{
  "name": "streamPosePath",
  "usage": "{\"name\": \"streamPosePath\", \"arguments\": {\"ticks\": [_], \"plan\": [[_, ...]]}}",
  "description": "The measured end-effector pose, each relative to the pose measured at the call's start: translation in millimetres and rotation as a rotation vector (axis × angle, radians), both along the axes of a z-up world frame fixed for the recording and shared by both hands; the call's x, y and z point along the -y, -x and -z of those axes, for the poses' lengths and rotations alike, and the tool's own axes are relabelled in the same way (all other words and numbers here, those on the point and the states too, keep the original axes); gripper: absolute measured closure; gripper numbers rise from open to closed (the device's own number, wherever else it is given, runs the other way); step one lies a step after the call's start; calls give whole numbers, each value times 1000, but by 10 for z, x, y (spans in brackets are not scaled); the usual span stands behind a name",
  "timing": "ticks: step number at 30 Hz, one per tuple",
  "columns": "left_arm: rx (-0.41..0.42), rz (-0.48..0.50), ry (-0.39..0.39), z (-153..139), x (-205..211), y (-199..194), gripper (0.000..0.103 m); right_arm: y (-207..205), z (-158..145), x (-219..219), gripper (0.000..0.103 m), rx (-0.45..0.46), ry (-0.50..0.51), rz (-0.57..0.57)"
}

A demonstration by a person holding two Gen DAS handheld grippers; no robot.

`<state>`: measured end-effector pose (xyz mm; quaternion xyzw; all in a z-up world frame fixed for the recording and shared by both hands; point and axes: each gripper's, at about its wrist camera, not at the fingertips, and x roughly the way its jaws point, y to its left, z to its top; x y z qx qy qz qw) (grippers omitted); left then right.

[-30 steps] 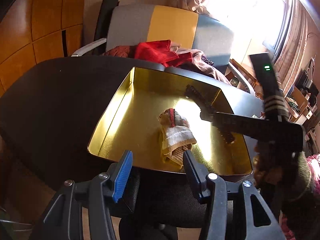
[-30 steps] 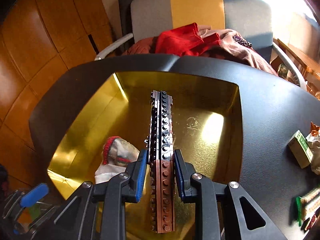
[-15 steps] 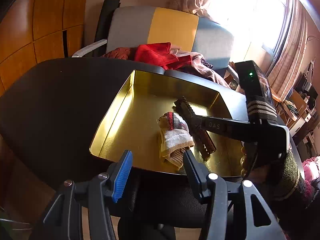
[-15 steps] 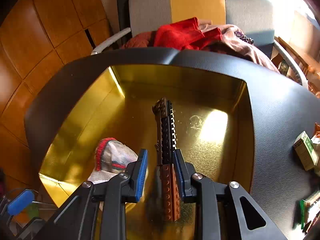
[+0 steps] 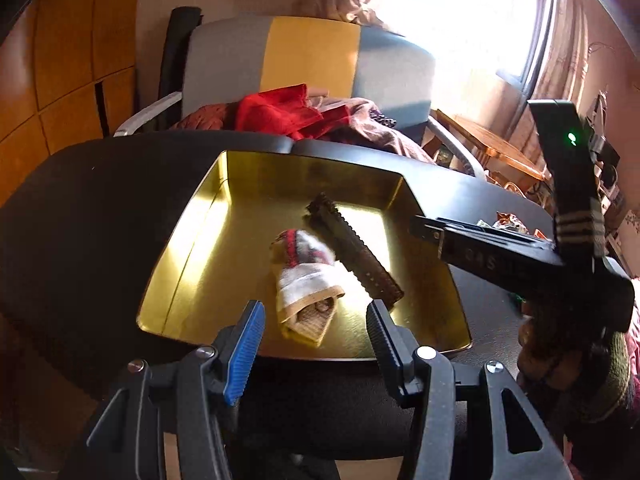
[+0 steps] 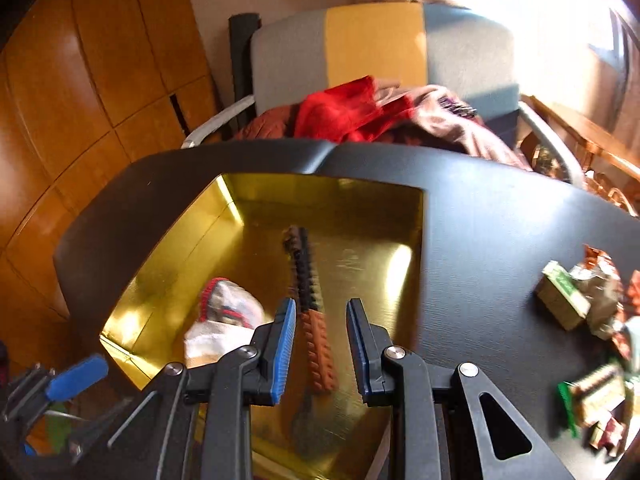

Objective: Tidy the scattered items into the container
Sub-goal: 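Lower the Lego strip into the gold tray and open the right gripper, then grasp the green-wrapped cracker pack with the left gripper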

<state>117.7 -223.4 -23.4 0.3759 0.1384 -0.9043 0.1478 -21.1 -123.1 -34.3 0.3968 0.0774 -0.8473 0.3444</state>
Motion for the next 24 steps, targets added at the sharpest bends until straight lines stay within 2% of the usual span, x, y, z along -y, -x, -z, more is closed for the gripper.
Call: {"name": "streamPosePath", "arguments": {"ticks": [5,17,24], "plan": [[2,100,12,-54,-281,261,49,36,12,-538,76,-6,2,116],[47,441,26,-17,-1441,1086,48,89,269,-2249,76,54,4,499],[77,600,45,98,-2041,1443,48,-7,401,-2791,76,70,-7,618]]}}
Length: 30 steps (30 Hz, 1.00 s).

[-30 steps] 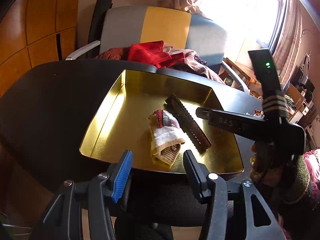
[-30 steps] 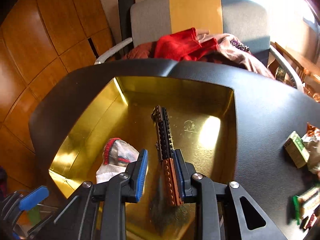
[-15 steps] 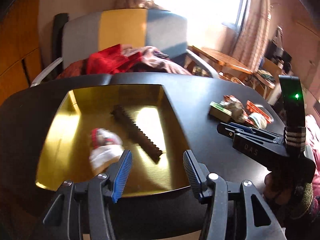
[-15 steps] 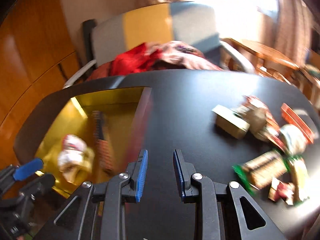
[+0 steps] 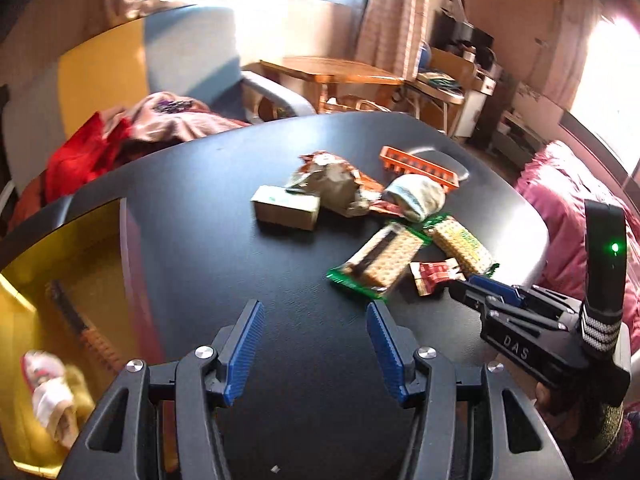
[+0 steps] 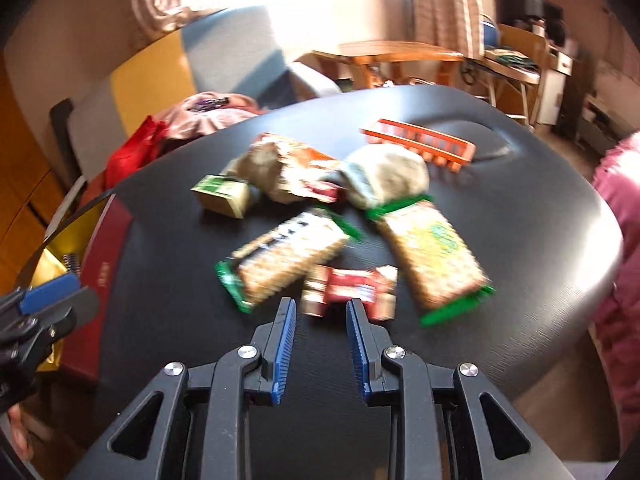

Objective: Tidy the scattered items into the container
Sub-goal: 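Grasp the green-wrapped cracker pack with the left gripper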

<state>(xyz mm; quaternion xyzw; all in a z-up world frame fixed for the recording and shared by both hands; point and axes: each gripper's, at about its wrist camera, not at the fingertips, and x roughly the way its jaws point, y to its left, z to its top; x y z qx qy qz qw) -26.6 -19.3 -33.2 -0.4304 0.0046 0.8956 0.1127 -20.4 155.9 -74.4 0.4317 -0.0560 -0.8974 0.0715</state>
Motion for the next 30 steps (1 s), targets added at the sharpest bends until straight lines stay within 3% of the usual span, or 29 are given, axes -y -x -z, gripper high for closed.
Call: {"name": "streamPosePath", "arguments": {"ticks": [8,17,20,28,30], "plan": [[50,195,8,183,-484,433,44,-66,104,-306,76,7,7,56],[140,310,76,455,-717,860,43,32,152,-480,74,4,38,81],[169,321,79,554,-748,961,43,44,161,-531,69,2,42,89],[205,320,78,770,-804,1080,44,76,156,-647,69,-3,49,110],[197,301,73,773,-775,1041,48,83,157,-653,68,-3,45,112]]}}
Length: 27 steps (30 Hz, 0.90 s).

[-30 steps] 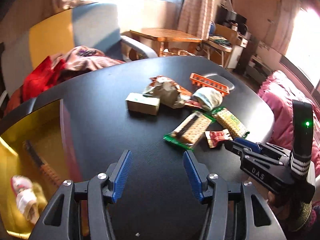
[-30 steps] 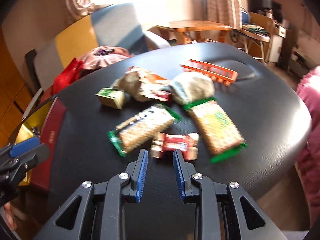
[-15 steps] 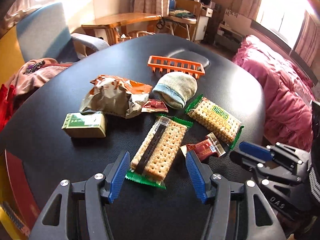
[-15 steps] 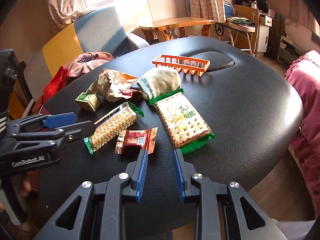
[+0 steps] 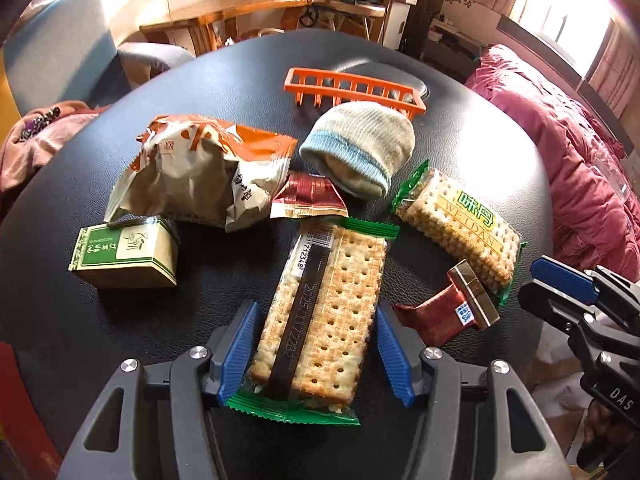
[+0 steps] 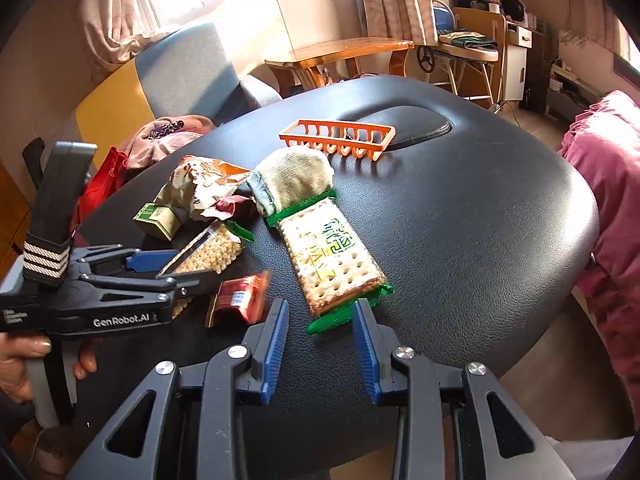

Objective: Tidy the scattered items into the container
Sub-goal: 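Grasp the green-wrapped cracker pack with the left gripper, then grasp the red candy wrapper with the right gripper while the left holds the crackers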

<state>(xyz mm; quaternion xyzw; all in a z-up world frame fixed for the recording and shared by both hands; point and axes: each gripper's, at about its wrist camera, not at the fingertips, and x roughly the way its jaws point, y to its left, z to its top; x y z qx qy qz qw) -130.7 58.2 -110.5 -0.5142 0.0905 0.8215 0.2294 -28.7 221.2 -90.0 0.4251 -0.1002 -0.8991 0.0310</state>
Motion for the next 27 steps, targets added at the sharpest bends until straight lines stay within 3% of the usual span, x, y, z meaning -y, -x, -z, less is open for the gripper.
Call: {"name": "streamPosePath", "arguments": {"ticks": [11,19,27], "plan": [[7,-156,-53,-28,327,-305,49,-30,-8,140,65,3,-14,-41],[-21,-285,-30,-25,609,-705,49,-99,-2,306,62,6,-31,-96],[-20,-352,-74,-38,816,-918,49,-73,-56,464,62,-25,-6,-222]]}}
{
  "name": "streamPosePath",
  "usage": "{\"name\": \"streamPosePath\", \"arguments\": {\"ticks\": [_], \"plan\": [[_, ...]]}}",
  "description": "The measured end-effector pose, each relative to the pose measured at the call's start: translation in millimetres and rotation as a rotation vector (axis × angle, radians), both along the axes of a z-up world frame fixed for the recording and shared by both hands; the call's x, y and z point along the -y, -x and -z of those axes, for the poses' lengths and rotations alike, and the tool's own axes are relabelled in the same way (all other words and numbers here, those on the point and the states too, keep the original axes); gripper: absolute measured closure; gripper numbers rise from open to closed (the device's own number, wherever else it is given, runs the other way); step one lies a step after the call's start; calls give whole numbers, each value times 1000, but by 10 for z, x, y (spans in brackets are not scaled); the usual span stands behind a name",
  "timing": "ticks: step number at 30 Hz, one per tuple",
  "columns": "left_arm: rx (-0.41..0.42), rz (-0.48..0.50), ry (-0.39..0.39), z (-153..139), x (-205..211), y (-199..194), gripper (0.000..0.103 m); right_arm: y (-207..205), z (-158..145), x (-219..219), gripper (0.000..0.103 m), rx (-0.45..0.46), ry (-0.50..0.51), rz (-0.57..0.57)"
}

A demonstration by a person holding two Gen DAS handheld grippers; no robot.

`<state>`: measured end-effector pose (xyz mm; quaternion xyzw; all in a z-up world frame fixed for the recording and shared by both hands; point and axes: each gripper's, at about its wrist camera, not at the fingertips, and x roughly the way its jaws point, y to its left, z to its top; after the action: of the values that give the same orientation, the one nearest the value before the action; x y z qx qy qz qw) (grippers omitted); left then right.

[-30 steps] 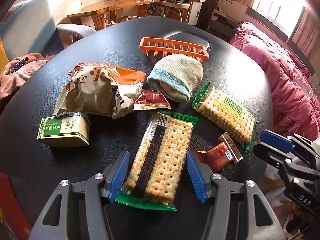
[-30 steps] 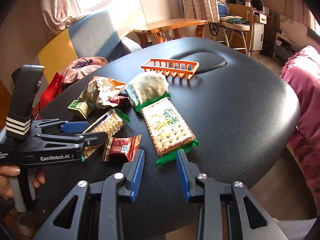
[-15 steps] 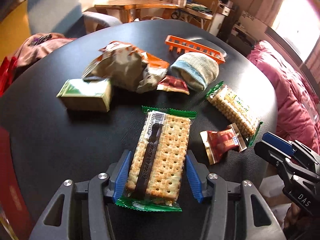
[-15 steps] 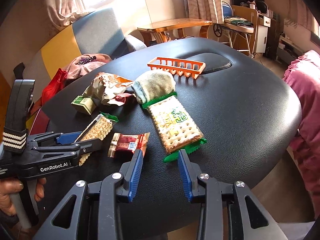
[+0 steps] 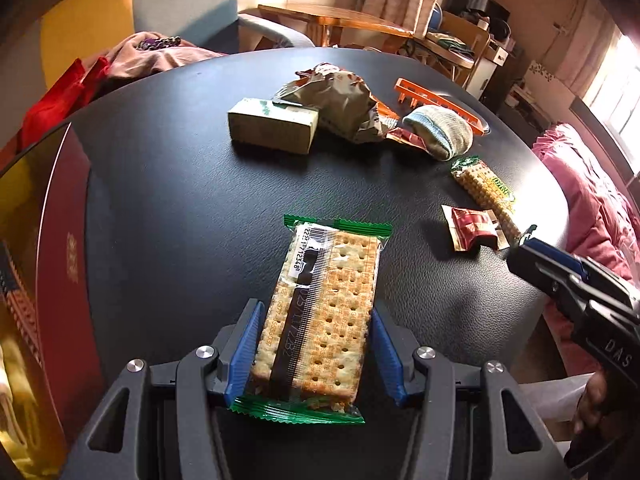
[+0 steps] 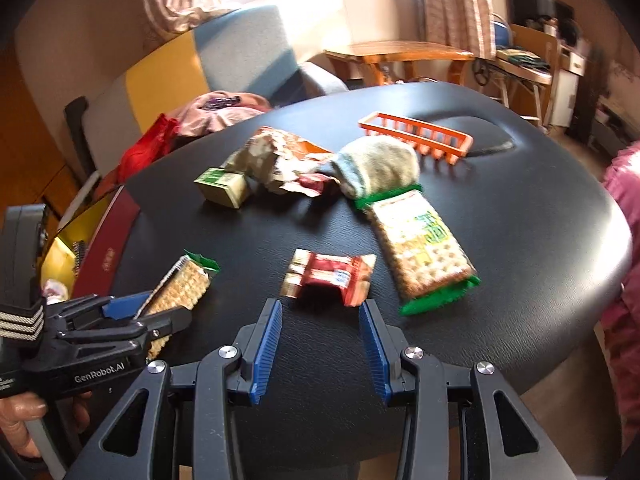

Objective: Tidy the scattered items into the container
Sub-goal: 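Grasp the red candy wrapper with the right gripper while the left holds the crackers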

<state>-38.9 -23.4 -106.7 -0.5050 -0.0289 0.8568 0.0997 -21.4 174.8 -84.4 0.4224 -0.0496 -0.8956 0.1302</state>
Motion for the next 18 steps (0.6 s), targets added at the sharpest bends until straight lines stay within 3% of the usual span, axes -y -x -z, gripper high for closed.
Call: {"name": "streamPosePath", "arguments": {"ticks": [7,18], "plan": [[-16,1,0,6,42,-111,48,236,9,13,62,28,27,-69],[-25,20,31,25,-15,-137,43,586,91,184,62,64,-114,-193]]}}
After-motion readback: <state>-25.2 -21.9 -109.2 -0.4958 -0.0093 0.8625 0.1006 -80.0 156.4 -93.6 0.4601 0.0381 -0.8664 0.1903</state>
